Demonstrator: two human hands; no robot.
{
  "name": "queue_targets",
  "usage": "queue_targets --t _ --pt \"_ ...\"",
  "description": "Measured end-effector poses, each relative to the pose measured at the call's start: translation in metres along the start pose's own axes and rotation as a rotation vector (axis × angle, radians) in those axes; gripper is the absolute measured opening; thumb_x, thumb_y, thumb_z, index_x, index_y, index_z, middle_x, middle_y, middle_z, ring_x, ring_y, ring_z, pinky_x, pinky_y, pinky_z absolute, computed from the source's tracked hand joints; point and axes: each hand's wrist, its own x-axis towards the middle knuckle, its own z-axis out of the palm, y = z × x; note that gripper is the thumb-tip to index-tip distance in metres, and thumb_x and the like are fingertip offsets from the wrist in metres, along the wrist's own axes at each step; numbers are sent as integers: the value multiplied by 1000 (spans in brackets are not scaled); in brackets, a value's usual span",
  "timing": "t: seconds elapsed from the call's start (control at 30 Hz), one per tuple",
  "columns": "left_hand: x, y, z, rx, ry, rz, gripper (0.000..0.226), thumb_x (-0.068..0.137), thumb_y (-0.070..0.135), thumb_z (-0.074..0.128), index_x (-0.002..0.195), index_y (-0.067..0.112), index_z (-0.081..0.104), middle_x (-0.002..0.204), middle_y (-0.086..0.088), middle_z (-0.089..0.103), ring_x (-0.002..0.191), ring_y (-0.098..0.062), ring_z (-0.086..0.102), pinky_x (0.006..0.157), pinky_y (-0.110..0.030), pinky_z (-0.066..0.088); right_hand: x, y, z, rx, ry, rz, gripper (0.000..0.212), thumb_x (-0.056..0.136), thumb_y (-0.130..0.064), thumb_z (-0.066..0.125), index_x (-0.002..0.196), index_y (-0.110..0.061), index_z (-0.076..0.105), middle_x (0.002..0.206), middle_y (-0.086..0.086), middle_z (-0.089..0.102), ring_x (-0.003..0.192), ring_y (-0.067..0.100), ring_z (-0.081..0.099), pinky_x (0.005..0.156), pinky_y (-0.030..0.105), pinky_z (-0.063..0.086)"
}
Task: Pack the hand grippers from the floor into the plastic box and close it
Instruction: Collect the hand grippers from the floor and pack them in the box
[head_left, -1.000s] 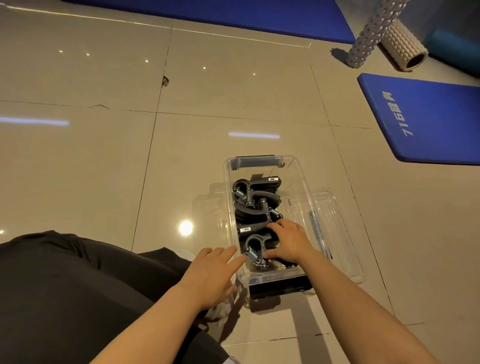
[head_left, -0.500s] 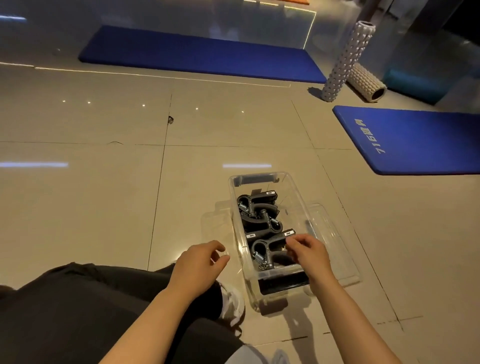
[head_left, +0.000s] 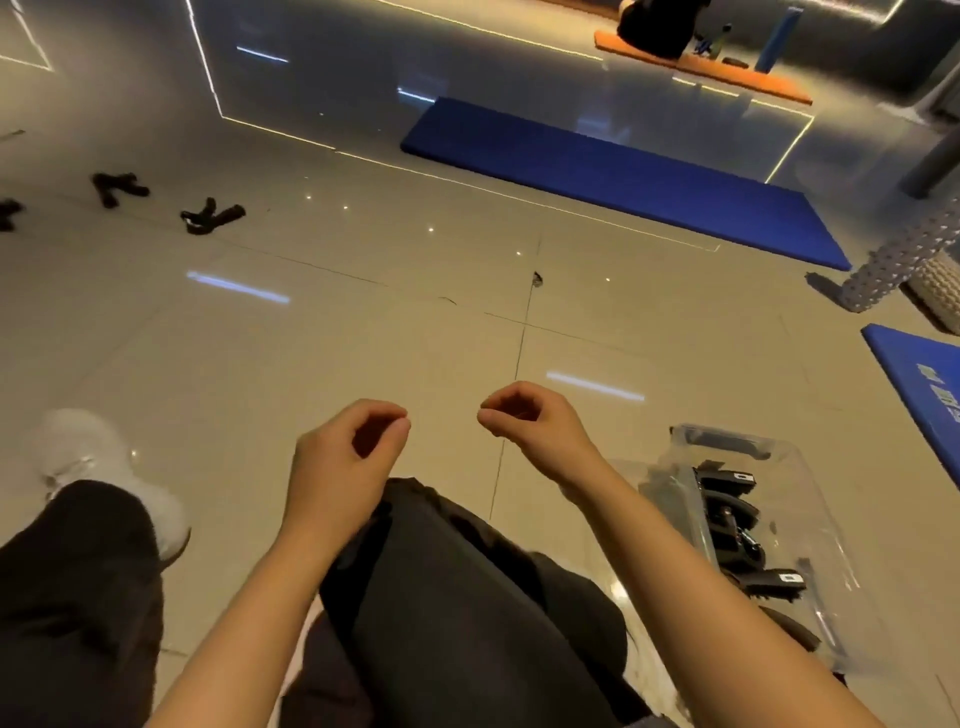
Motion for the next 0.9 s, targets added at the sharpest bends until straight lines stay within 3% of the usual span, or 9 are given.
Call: queue_targets --t 0.2,0.43,0.57,0.9 --pt "45 -1 -144 185 151 77 11 87 27 63 96 33 63 88 26 59 84 9 55 71 -6 38 48 -110 103 -39 -202 -230 6 82 -23 70 87 -21 67 91 4 69 88 24 65 80 46 56" --pt "94 -41 -266 454 183 -78 25 88 44 57 110 32 61 92 13 62 87 -8 58 81 -31 50 98 -219 188 -322 -335 -449 17 85 -32 66 99 -24 63 96 -8 65 88 8 62 80 30 55" --pt "107 -66 -297 637 170 -175 29 89 46 54 114 33 60 96 12 63 90 -10 58 78 -29 50 129 -259 227 -510 -320 -555 19 84 -37 66 99 -26 63 92 -9 62 86 7 59 75 25 50" --pt "194 -82 -338 531 225 -152 30 88 47 55 114 33 59 91 15 59 88 -7 57 77 -30 50 219 -264 289 -586 -267 -608 15 87 -39 62 97 -29 60 90 -15 58 81 1 55 70 18 48"
